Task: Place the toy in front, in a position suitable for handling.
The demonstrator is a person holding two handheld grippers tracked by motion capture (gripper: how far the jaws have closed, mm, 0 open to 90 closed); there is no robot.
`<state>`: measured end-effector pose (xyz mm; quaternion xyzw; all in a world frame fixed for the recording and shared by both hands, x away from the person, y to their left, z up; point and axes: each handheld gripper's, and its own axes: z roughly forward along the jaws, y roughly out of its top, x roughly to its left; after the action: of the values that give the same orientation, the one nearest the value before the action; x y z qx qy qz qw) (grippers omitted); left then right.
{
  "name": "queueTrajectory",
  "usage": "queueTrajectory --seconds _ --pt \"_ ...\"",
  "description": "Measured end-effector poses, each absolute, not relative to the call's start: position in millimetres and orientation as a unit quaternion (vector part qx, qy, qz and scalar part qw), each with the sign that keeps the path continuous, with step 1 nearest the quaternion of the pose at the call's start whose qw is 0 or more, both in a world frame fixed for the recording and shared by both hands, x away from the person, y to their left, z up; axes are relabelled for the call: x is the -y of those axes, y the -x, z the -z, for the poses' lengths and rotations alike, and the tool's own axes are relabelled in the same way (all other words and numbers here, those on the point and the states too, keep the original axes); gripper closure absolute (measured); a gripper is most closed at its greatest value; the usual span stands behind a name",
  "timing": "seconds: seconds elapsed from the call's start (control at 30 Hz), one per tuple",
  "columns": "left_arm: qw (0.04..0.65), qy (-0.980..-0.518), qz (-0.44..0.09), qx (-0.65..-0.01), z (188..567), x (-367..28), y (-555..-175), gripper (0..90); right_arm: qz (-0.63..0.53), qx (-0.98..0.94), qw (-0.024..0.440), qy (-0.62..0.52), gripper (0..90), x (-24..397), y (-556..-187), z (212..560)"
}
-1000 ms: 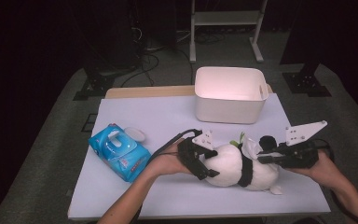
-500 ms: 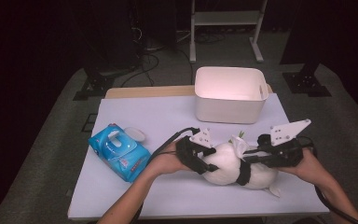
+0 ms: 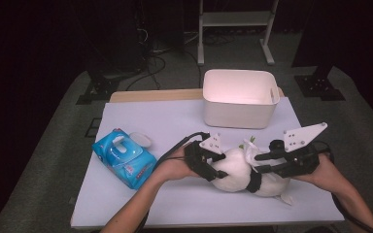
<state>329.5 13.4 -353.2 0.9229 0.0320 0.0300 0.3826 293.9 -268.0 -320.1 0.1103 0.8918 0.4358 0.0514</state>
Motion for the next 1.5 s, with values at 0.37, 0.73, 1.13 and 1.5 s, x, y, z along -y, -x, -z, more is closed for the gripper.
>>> queueTrajectory --seconds 0.37,0.73,1.13,1.5 --pt "0.382 -0.923 -0.039 -0.017 351 -11 -327 36.5 -0.415 -0.898 0.072 -0.128 58.4 265 -306 320" --pt "0.372 -0.927 -0.048 -0.007 350 -9 -323 37.7 -0.392 -0.909 0.075 -0.118 75.9 249 -309 332" --pt "0.387 -0.921 -0.043 -0.010 346 -7 -324 38.3 -0.427 -0.895 0.055 -0.114 77.1 255 -307 325" --pt "0.399 -0.916 -0.040 -0.013 345 -6 -325 38.1 -0.417 -0.900 0.072 -0.101 77.8 247 -305 318"
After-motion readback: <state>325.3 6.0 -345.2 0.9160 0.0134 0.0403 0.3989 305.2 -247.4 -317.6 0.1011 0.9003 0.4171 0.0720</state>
